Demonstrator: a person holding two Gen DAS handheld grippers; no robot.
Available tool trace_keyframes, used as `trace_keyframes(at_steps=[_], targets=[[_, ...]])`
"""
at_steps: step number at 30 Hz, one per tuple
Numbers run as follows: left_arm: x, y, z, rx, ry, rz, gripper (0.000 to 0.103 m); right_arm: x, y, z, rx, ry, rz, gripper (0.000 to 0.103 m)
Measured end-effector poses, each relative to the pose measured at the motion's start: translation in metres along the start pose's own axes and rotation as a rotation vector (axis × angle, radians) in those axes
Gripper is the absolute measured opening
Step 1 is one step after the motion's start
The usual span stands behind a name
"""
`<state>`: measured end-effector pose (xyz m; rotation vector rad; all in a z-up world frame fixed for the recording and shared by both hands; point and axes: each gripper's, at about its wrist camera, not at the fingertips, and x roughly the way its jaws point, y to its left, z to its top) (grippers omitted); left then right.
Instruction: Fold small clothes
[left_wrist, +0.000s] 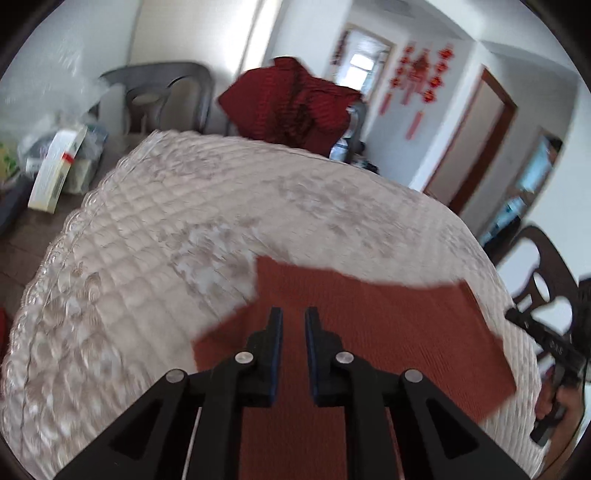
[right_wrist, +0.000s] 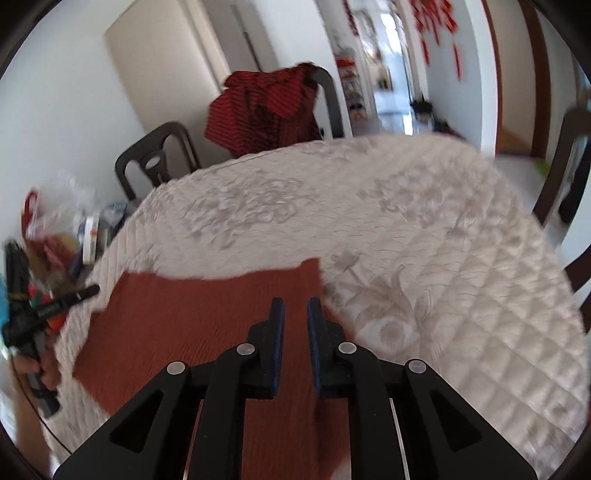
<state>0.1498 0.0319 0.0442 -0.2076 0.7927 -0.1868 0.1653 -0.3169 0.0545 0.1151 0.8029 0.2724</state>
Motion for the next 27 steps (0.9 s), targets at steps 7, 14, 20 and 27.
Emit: trace_keyframes(at_steps=[7, 14, 20, 27], targets=[[0.014, -0.006, -0.042, 0.047, 0.077, 0.017, 0.014, 0.023, 0.005, -0.040, -0.067, 0.093, -0.055, 0.012], [0.014, -0.010, -0.038, 0.062, 0.079, 0.038, 0.014, 0.014, 0.012, -0.041, -0.096, 0.070, -0.090, 0.012], [0.000, -0.015, -0.042, 0.074, 0.054, 0.060, 0.014, -0.004, 0.028, -0.044, -0.144, 0.022, -0.108, 0.012], [-0.003, 0.000, -0.050, 0.055, 0.051, 0.049, 0.027, 0.006, 0.000, -0.057, -0.043, 0.050, -0.037, 0.013]])
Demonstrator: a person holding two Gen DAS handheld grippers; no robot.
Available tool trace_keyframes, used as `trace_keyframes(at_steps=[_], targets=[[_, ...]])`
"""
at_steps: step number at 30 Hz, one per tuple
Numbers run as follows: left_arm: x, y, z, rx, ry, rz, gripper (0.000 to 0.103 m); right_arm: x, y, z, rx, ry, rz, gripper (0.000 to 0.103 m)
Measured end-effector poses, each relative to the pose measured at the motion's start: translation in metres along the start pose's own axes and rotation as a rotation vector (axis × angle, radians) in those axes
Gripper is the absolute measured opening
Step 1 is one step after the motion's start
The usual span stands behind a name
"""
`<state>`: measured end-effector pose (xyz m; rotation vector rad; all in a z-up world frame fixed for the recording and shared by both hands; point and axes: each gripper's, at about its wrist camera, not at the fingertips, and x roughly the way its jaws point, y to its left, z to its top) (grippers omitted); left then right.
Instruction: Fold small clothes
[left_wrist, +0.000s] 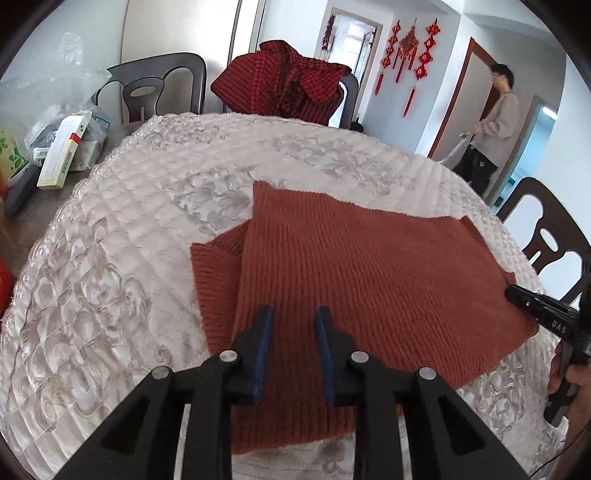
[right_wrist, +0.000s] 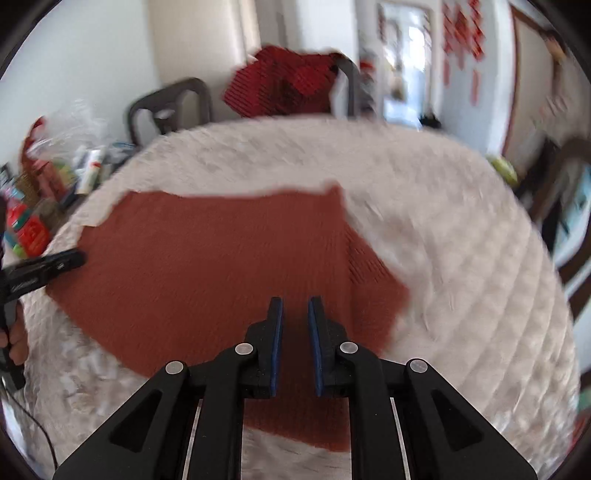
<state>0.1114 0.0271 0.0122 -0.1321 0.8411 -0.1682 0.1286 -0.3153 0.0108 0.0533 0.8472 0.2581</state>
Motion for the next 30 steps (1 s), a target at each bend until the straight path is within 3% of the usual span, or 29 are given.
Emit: trace_keyframes(at_steps=[2, 7, 11, 14, 16, 21, 25, 28, 30], targets=[[-0.007, -0.001, -0.001, 0.006, -0.004, 0.012, 0.027, -0.009, -0.006, 0.000, 0.041, -0.007, 0.011, 0.013], [-0.028, -0.016, -0.012, 0.048, -0.016, -0.011, 0.027, -0.039, 0.013, -0.007, -0.004, -0.060, 0.046, 0.013], [-0.028, -0.026, -0.024, 0.082, -0.015, -0.031, 0.027, -0.037, 0.030, -0.018, -0.050, -0.034, 0.076, 0.013], [-0.015, -0.017, -0.036, 0.049, 0.033, -0.031, 0.027, -0.021, 0.015, -0.030, -0.001, 0.027, 0.056, 0.012], [-0.019, -0.013, -0.038, 0.044, 0.026, -0.038, 0.027, -0.027, 0.003, -0.032, 0.058, 0.013, 0.087, 0.011], [-0.026, -0.012, -0.036, 0.025, 0.032, -0.043, 0.027, -0.034, 0.007, -0.032, 0.041, 0.015, 0.035, 0.011], [-0.034, -0.021, -0.029, 0.048, -0.028, -0.041, 0.027, -0.048, 0.016, -0.028, 0.014, -0.027, 0.026, 0.011], [-0.015, -0.008, -0.029, 0.015, 0.026, -0.012, 0.027, -0.035, 0.003, -0.030, 0.049, 0.006, 0.012, 0.011], [-0.017, -0.002, -0.033, -0.003, 0.020, -0.037, 0.027, -0.032, -0.009, -0.034, 0.084, 0.008, 0.043, 0.011]])
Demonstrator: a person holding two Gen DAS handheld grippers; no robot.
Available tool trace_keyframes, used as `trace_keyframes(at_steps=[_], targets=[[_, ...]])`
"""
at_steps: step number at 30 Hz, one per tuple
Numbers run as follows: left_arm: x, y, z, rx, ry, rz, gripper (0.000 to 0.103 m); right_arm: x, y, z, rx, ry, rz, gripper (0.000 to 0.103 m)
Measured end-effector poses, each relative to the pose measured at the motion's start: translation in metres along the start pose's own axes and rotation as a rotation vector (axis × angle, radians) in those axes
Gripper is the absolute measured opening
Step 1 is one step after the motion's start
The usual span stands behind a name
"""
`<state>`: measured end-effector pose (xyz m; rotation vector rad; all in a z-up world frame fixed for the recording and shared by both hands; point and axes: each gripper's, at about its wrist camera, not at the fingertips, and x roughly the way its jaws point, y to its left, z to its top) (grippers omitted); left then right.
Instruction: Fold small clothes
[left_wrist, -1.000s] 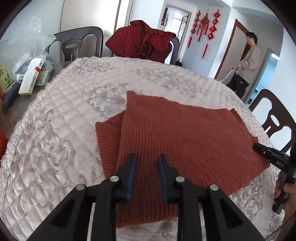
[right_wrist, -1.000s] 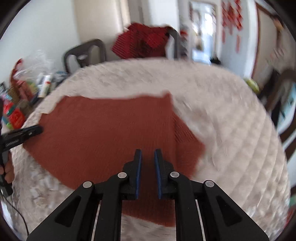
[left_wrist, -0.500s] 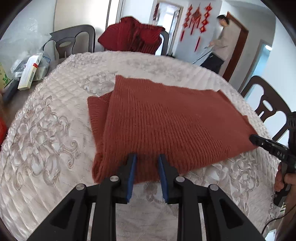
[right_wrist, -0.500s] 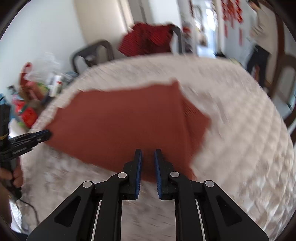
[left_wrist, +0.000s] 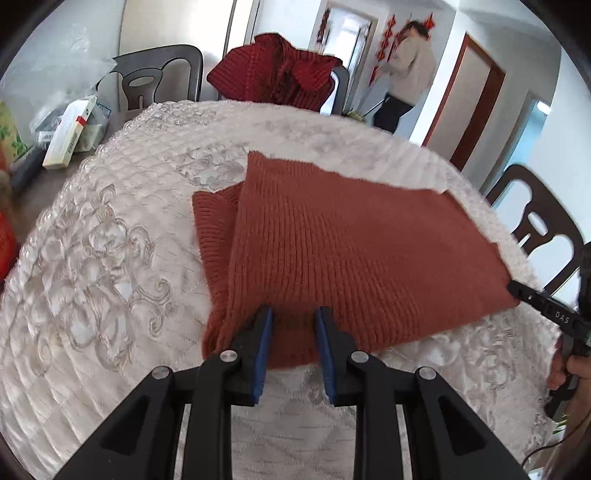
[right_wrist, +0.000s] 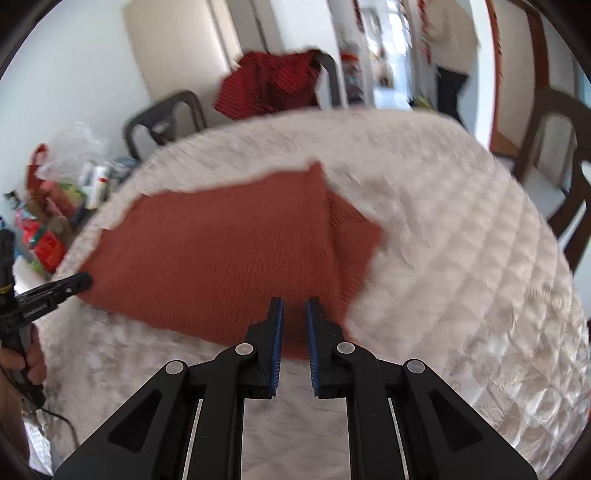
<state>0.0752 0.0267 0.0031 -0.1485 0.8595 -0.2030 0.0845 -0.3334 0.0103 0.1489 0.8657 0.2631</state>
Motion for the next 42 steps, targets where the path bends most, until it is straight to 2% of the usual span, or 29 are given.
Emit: trace_keyframes(at_steps=[4, 6, 11, 12, 15, 17, 20, 24, 26, 28, 30, 32, 33, 35, 38, 40, 41, 42], targets=[[-0.007, 0.002, -0.004, -0.006, -0.003, 0.003, 0.027, -0.011, 0.007, 0.000, -0.058, -0.007, -0.051, 0.011], [-0.007, 0.000, 0.000, 0.004, -0.007, 0.007, 0.027, -0.013, 0.015, 0.006, -0.068, -0.021, -0.035, 0.011], [0.006, -0.013, 0.038, 0.051, -0.056, 0.016, 0.027, 0.002, 0.032, 0.032, -0.096, -0.049, 0.007, 0.011], [0.011, -0.012, 0.044, 0.049, -0.058, 0.024, 0.027, 0.013, 0.032, 0.040, -0.082, -0.043, 0.021, 0.011], [0.037, -0.001, 0.051, 0.038, -0.021, 0.056, 0.027, 0.035, 0.025, 0.051, -0.052, -0.023, -0.024, 0.011], [0.035, 0.005, 0.046, 0.032, -0.044, 0.033, 0.027, 0.045, 0.010, 0.051, 0.001, -0.001, -0.066, 0.011], [0.031, 0.009, 0.042, 0.020, -0.044, 0.016, 0.027, 0.039, -0.014, 0.043, 0.093, -0.033, 0.014, 0.010], [0.031, 0.011, 0.042, 0.004, -0.042, 0.008, 0.027, 0.036, -0.023, 0.042, 0.136, -0.044, 0.020, 0.006], [0.029, 0.012, 0.041, 0.001, -0.043, 0.014, 0.027, 0.033, -0.020, 0.043, 0.113, -0.046, -0.012, 0.006], [0.025, 0.013, 0.041, -0.005, -0.042, 0.009, 0.027, 0.029, -0.015, 0.042, 0.069, -0.038, -0.091, 0.010], [0.020, 0.012, 0.043, 0.004, -0.038, 0.009, 0.027, 0.024, -0.014, 0.043, 0.066, -0.038, -0.102, 0.010], [0.012, 0.002, 0.050, 0.037, -0.073, 0.020, 0.027, 0.014, -0.005, 0.048, 0.031, -0.072, -0.135, 0.010], [0.009, -0.004, 0.056, 0.057, -0.095, 0.018, 0.027, 0.011, 0.002, 0.051, 0.010, -0.092, -0.125, 0.010], [0.011, -0.015, 0.069, 0.080, -0.108, 0.023, 0.027, 0.014, 0.015, 0.061, -0.005, -0.095, -0.050, 0.010], [0.032, -0.022, 0.079, 0.101, -0.075, 0.070, 0.027, 0.035, 0.023, 0.071, -0.018, -0.057, -0.028, 0.010], [0.045, -0.020, 0.075, 0.096, -0.015, 0.142, 0.027, 0.050, 0.018, 0.072, -0.004, -0.010, -0.061, 0.010], [0.050, -0.016, 0.071, 0.082, 0.013, 0.142, 0.027, 0.054, 0.014, 0.069, -0.005, 0.000, -0.091, 0.010], [0.051, -0.013, 0.067, 0.073, 0.003, 0.136, 0.027, 0.055, 0.011, 0.066, -0.010, 0.004, -0.114, 0.010]])
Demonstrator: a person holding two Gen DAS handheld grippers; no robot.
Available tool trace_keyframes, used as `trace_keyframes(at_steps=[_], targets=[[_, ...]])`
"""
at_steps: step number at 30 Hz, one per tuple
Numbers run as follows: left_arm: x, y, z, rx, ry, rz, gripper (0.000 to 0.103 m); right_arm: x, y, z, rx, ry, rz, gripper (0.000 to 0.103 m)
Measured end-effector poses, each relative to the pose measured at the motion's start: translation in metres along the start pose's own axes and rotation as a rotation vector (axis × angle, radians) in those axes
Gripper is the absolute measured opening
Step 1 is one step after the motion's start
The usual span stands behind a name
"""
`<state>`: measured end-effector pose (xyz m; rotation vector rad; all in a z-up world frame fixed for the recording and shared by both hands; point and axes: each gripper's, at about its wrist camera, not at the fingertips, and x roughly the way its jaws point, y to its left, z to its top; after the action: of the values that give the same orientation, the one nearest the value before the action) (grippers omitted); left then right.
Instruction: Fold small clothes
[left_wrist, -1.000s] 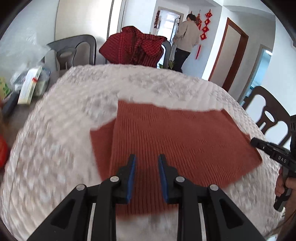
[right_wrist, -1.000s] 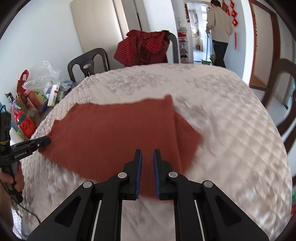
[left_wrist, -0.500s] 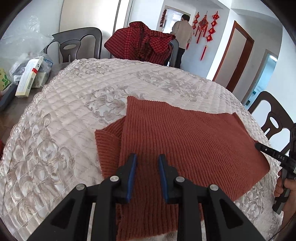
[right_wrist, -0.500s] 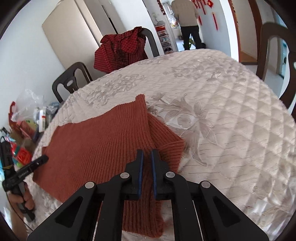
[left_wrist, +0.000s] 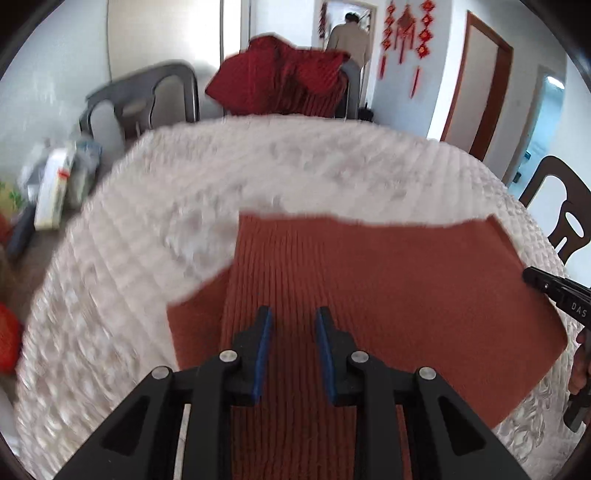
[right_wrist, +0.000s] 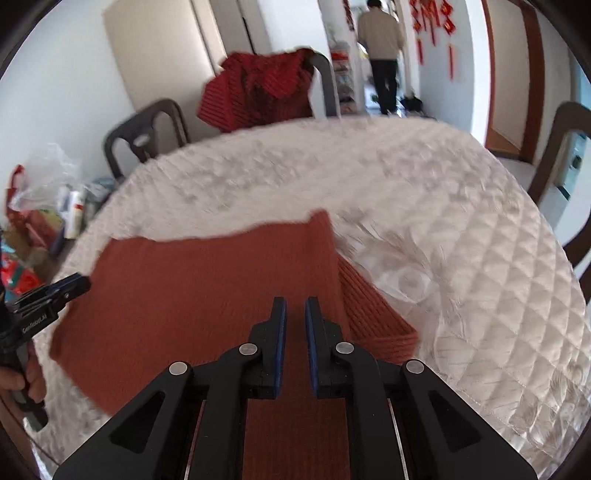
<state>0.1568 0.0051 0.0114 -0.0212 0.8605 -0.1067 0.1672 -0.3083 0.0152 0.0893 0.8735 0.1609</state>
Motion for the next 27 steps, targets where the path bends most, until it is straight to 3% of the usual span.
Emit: trace_keyframes(at_steps=[4, 10, 11, 14, 19, 23, 27], targets=[[-0.001, 0.000, -0.005, 0.013, -0.027, 0.007, 0.027, -0.001, -0.011, -0.009, 0.013, -0.021, 0.028, 0.010], [-0.012, -0.005, -0.004, 0.012, -0.017, 0.021, 0.027, -0.009, 0.005, -0.006, -0.032, -0.015, -0.002, 0.011], [-0.019, -0.009, -0.006, 0.016, -0.025, 0.011, 0.027, -0.017, 0.012, -0.007, -0.046, -0.029, 0.016, 0.014], [-0.037, -0.024, -0.012, 0.045, -0.055, -0.005, 0.027, -0.035, 0.038, -0.015, -0.099, -0.061, 0.095, 0.037], [-0.054, -0.055, -0.029, 0.082, -0.042, -0.120, 0.034, -0.040, 0.082, -0.038, -0.184, -0.033, 0.175, 0.039], [-0.035, -0.065, -0.047, 0.122, 0.022, -0.116, 0.037, -0.029, 0.086, -0.054, -0.231, 0.010, 0.111, 0.039], [-0.041, -0.066, -0.054, 0.160, 0.001, -0.108, 0.037, -0.037, 0.064, -0.063, -0.203, -0.003, 0.089, 0.039]])
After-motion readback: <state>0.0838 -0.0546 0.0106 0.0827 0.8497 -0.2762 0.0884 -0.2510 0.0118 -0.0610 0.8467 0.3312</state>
